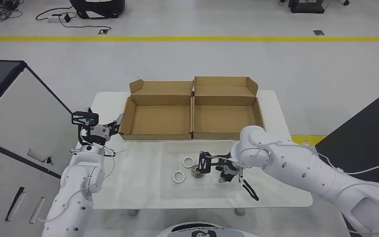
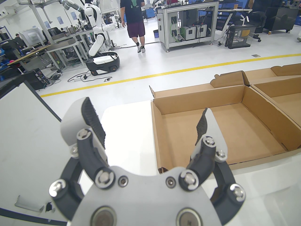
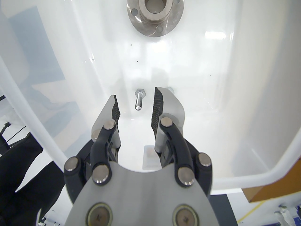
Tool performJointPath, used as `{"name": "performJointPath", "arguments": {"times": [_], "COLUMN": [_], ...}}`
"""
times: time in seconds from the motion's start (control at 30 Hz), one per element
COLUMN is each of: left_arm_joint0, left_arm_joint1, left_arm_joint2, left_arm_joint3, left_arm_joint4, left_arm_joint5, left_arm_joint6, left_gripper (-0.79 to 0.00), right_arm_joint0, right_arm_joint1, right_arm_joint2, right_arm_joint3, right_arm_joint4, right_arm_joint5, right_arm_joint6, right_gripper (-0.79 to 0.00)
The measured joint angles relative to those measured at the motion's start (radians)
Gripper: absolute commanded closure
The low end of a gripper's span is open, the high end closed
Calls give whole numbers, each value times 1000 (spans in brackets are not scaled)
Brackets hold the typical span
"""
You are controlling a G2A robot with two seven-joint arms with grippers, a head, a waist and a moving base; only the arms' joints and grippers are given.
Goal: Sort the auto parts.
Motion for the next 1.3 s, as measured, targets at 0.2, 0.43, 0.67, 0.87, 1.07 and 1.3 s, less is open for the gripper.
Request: {"name": "performJointPath", "arguments": {"times": [0.2, 0.43, 0.67, 0.87, 1.07, 1.3], "left_arm_joint0": [0, 0, 0, 0, 0, 0], "left_arm_joint1": [0, 0, 0, 0, 0, 0], "left_arm_joint2": [0, 0, 0, 0, 0, 0], "left_arm_joint3": [0, 0, 0, 0, 0, 0], "left_arm_joint4": [0, 0, 0, 0, 0, 0], "left_arm_joint5": [0, 0, 0, 0, 0, 0], "left_arm_joint6": [0, 0, 0, 0, 0, 0], "left_gripper": [-785, -785, -785, -785, -785, -785], "right_arm_joint0": [-3, -4, -2, -1, 1, -3], "right_arm_joint1": [-6, -15, -24, -32, -39, -41], "right_arm_joint2": [-3, -7, -11, -14, -16, -16], "right_arm_joint3": [15, 36, 56, 68, 79, 83], "right_arm_joint4": [1, -3, -11, -12, -8, -8], "right_arm_joint5": [-3, -10, -18, -22, -28, -29], "right_arm_joint6": [-3, -11, -22, -25, -19, -11], "right_gripper": [-329, -332, -320, -311, -308, -271]}}
